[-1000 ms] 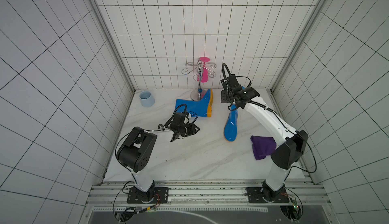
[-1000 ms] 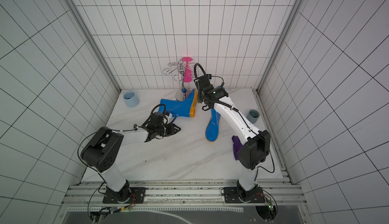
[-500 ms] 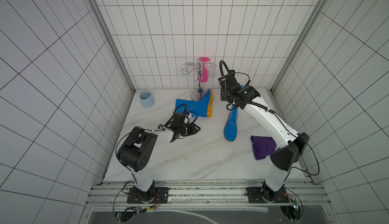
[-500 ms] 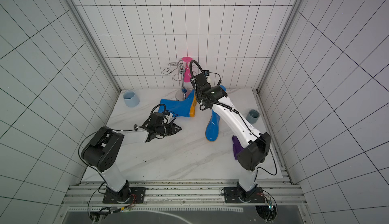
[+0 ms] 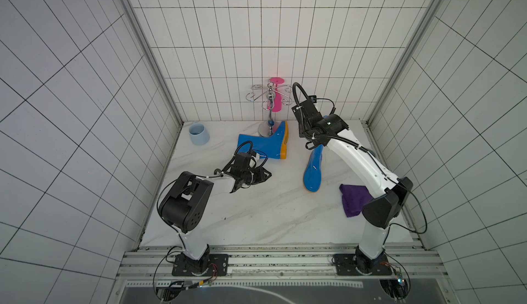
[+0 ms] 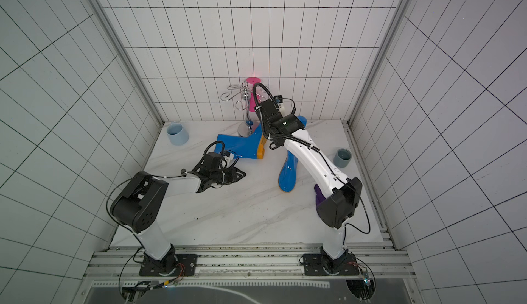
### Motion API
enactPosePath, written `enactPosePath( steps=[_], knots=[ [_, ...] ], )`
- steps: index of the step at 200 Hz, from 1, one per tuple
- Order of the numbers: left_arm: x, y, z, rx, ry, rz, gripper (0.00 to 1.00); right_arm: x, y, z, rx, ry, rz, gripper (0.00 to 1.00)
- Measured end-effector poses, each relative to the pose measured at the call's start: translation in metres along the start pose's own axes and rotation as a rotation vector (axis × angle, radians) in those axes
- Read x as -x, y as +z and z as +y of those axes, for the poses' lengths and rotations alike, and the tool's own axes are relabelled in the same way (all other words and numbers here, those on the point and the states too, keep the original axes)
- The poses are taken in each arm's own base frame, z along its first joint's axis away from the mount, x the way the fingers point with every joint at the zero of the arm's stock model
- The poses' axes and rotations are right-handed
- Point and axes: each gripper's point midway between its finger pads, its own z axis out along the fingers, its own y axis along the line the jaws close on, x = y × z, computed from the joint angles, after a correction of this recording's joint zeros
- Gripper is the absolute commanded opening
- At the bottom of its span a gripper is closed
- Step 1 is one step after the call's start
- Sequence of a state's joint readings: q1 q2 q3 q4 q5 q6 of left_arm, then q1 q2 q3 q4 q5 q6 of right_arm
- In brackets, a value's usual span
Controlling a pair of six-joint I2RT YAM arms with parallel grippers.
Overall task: Wipe the rubber boots with a cloth
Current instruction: Move the rubber boot to the center of the board.
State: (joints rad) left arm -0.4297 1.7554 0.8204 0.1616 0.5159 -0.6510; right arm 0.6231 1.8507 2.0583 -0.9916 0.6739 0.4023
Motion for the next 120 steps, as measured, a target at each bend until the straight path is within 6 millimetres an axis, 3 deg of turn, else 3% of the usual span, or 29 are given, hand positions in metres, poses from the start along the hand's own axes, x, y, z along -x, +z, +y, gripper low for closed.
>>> enactPosePath(
  steps=[120],
  knots=[
    [-0.003,0.004,0.006,0.007,-0.011,0.012,0.32,0.003,0.012,-0.038,-0.068,0.06,0.004,0.55]
  ],
)
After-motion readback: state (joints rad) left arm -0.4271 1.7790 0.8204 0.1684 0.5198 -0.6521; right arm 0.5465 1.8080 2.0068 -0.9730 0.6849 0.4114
